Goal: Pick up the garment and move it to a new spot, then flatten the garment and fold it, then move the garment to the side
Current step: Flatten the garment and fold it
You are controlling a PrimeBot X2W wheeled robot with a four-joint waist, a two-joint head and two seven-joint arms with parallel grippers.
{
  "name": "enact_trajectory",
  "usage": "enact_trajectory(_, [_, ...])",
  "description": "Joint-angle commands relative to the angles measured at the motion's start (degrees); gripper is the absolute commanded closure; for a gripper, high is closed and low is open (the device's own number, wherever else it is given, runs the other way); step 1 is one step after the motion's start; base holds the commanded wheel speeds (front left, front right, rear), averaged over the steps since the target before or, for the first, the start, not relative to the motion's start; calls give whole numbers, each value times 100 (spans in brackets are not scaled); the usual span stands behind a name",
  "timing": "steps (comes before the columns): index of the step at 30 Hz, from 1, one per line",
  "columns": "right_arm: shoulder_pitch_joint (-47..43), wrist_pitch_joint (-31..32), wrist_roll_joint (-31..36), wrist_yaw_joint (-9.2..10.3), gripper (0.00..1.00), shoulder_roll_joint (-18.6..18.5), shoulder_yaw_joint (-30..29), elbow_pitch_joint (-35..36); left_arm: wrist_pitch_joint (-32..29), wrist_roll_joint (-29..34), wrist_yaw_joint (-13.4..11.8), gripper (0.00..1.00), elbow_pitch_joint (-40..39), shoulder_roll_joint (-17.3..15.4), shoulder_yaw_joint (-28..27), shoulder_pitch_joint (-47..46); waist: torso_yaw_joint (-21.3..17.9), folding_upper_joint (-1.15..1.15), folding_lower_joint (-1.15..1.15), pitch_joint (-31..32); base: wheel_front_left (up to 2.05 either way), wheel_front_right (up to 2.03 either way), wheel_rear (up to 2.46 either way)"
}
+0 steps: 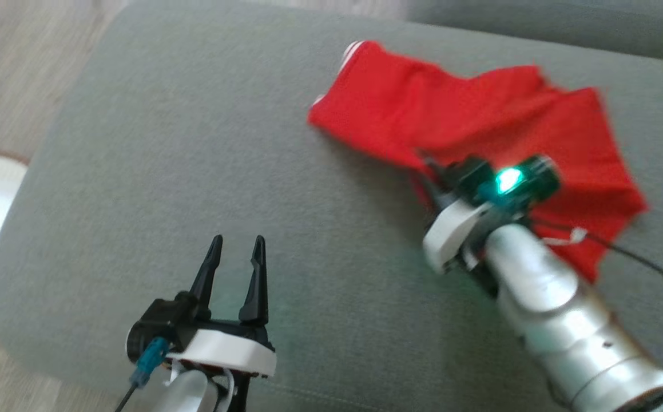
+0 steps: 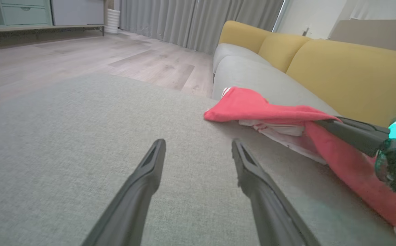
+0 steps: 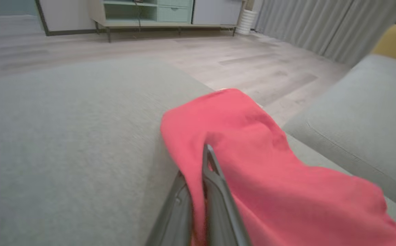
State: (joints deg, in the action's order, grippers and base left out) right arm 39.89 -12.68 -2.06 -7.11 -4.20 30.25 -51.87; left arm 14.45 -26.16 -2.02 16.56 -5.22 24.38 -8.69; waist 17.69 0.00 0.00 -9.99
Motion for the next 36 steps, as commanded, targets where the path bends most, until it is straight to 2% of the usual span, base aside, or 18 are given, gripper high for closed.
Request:
enact_trajectory(1, [-162, -37, -197, -37, 100, 131, 297, 318, 51, 39, -24, 0, -139, -97, -196, -24, -264, 0, 0, 233, 0, 0, 0])
enact_trajectory(5, [-543, 198, -536, -37, 100, 131, 770, 894, 7, 38, -67, 0, -201, -189, -211, 66, -537, 0, 0, 410, 0, 0, 0])
enact_trajectory(10, [-921, 383, -763, -37, 100, 62, 965, 1472, -69, 41, -112, 0, -316, -254, -203, 121, -713, 0, 0, 478, 0, 0, 0])
enact_trajectory(13, [-1107, 475, -976, -37, 100, -47, 925, 2032, -123, 42, -147, 0, -409, -300, -202, 154, -816, 0, 0, 479, 0, 0, 0])
enact_trajectory(17, [-1094, 695, -1064, -37, 100, -248, 486, 2474, -196, 49, -175, 0, -499, -335, -173, 161, -867, 0, 0, 424, 0, 0, 0])
enact_trajectory(23, [-806, 982, -939, -37, 100, -484, -550, 2083, -229, 56, -157, 0, -573, -308, -95, 63, -734, 0, 0, 257, 0, 0, 0])
enact_trajectory(30, [-506, 867, -682, -37, 100, -677, -1720, 821, -169, 30, -129, 0, -511, -281, -75, -20, -596, 0, 0, 90, 0, 0, 0])
enact_trajectory(31, [-485, 808, -649, -37, 83, -672, -1814, 688, -161, 26, -129, 0, -499, -281, -79, -28, -599, 0, 0, 81, 0, 0, 0])
enact_trajectory(32, [-471, 748, -619, -37, 58, -654, -1891, 569, -154, 22, -132, 0, -487, -281, -85, -33, -606, 0, 0, 78, 0, 0, 0])
enact_trajectory(33, [-461, 682, -597, -37, 23, -633, -1958, 469, -147, 18, -136, 0, -476, -283, -91, -37, -618, 0, 0, 78, 0, 0, 0])
enact_trajectory(34, [-453, 608, -576, -37, 0, -609, -2024, 381, -139, 14, -138, 0, -464, -285, -97, -42, -635, 0, 0, 80, 0, 0, 0])
enact_trajectory(36, [-445, 454, -540, -37, 0, -572, -2098, 226, -125, 9, -142, 0, -444, -291, -108, -53, -685, 0, 0, 95, 0, 0, 0])
